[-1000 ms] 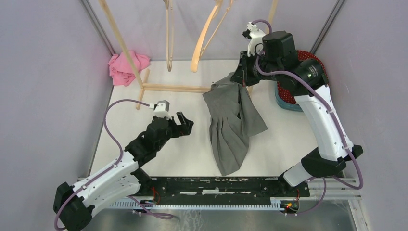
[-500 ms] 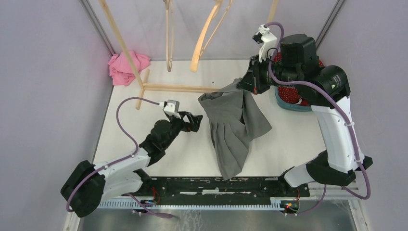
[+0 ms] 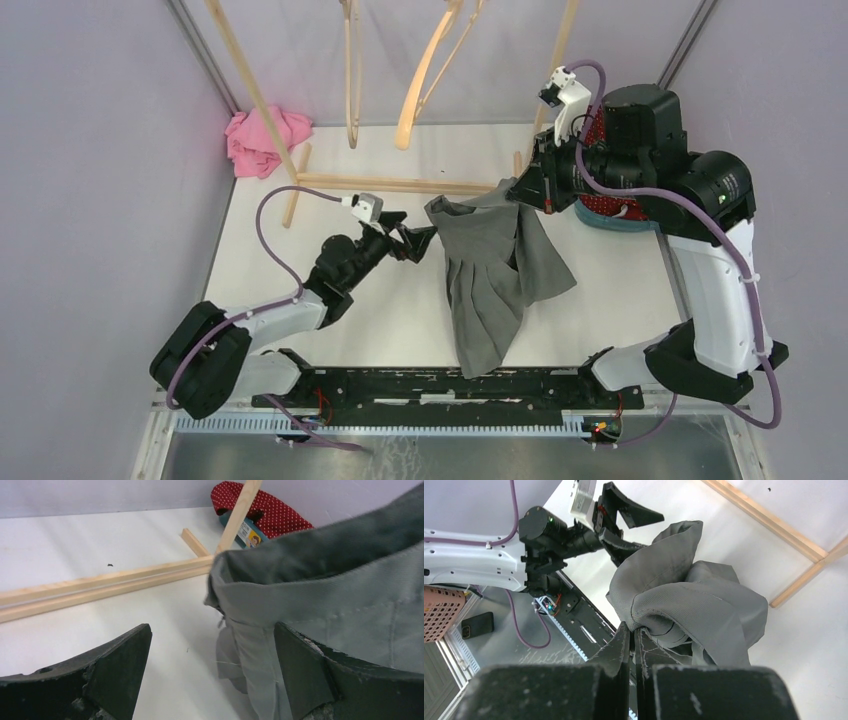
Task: Place the skirt on the hanger
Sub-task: Flatten out the skirt at the center of the board.
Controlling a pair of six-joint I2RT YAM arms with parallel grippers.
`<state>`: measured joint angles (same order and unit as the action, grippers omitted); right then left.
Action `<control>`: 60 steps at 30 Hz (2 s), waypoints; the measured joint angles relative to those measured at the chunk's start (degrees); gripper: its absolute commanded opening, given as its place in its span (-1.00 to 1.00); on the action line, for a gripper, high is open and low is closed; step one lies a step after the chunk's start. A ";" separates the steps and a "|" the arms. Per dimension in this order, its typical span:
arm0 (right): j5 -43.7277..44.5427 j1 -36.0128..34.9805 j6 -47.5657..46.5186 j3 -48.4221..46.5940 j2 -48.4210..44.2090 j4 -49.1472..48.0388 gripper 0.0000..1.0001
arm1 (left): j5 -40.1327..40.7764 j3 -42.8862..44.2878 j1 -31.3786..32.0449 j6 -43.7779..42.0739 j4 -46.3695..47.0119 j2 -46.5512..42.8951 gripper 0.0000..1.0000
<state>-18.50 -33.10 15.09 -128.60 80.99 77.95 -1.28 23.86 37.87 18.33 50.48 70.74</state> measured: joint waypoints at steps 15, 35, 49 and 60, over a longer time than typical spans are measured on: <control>-2.56 0.00 -1.07 0.81 -0.44 0.63 -0.98 | -32.79 3.63 -11.78 12.96 23.93 17.66 0.98; -4.61 0.00 -1.05 2.75 -1.46 0.59 -0.98 | -41.35 7.96 -14.40 23.71 36.83 29.42 1.00; -2.23 0.00 -1.07 5.77 -3.19 0.15 -0.98 | -46.01 13.88 -14.64 26.05 37.05 31.87 -0.93; 3.63 0.24 -1.46 5.81 -3.30 0.15 -0.98 | -46.80 8.46 -16.68 22.25 27.28 17.86 -0.93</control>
<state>-14.87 -32.86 13.63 -122.78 77.69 78.11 -48.07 32.32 21.19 40.58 77.76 88.60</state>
